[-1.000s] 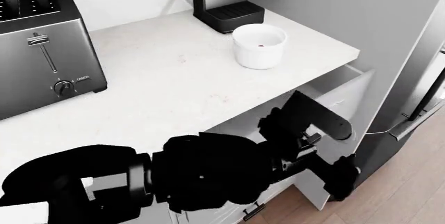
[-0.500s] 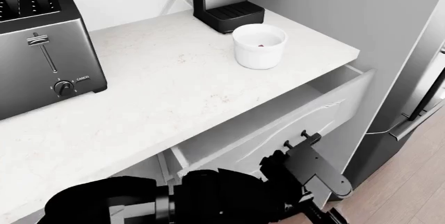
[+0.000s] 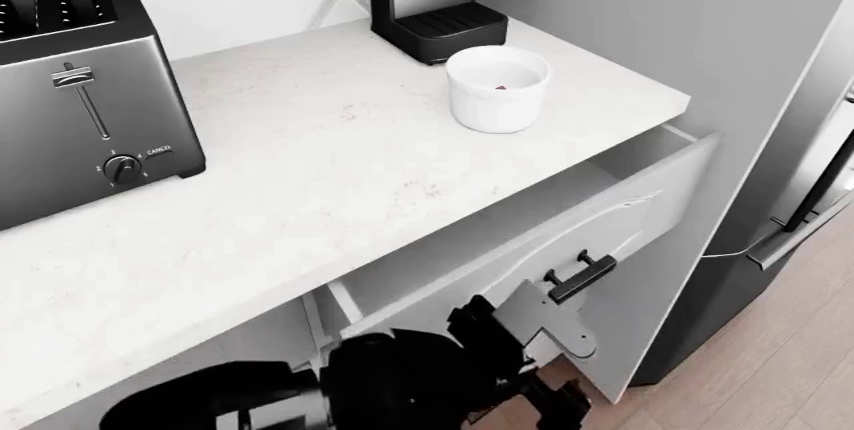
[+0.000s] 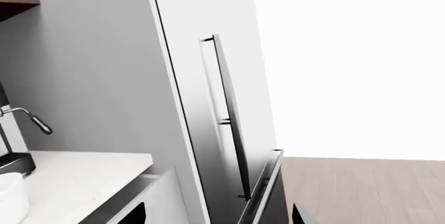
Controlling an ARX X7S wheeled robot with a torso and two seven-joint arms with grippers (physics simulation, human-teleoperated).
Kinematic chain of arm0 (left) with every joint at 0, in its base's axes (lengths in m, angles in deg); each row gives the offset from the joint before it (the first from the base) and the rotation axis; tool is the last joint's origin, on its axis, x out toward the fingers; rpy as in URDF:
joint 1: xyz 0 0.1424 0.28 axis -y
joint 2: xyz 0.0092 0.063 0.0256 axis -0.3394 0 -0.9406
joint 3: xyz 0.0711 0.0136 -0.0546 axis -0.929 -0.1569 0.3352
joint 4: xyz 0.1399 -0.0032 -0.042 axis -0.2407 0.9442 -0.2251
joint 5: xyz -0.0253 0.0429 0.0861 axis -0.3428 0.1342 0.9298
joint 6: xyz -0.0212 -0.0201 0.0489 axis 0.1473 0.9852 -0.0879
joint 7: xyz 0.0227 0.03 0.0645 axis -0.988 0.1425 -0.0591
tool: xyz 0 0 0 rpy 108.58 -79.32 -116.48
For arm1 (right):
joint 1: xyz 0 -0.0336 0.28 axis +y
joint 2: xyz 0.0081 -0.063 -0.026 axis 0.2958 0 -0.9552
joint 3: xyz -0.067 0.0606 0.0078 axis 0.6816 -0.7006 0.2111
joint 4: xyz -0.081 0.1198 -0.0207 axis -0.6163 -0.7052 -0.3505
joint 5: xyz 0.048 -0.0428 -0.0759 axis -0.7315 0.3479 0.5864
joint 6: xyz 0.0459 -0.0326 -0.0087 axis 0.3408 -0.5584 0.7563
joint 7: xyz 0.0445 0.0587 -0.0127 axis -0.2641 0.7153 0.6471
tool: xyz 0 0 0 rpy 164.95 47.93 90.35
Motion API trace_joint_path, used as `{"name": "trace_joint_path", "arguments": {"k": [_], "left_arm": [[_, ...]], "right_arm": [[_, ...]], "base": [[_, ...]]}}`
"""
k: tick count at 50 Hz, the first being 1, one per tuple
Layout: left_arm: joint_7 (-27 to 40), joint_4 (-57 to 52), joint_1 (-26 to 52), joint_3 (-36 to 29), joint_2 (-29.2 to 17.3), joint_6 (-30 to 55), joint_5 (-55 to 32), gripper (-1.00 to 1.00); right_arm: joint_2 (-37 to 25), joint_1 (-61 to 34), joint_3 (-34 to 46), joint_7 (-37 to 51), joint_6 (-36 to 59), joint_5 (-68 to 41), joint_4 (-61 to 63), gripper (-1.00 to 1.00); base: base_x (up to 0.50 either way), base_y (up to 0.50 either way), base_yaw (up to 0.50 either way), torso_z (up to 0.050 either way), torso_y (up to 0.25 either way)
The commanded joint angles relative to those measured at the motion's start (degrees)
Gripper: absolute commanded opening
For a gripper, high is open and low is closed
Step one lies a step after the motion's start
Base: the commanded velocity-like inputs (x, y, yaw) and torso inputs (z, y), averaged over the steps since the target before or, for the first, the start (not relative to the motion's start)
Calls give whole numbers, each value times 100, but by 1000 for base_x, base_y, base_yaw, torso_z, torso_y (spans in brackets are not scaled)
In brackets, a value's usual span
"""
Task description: Place the bar in the bowl and close the drawer.
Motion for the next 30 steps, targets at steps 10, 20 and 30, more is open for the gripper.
{"name": "trace_joint_path", "arguments": {"k": [10, 20, 30], "left_arm": [[-482, 1474, -158, 192, 135, -409, 129, 100], [-494, 2038, -222, 198, 135, -609, -16, 100], [-497, 2447, -198, 203, 135, -774, -246, 100]], "right_arm": [[238, 30, -14, -259, -91, 276, 80, 100], [292, 65, -15, -348, -118, 354, 112, 100], [332, 109, -1, -395, -163, 379, 136, 100]], "base": [[0, 0, 0, -1, 0], [0, 0, 0, 0, 0], [0, 0, 0, 0, 0]]}}
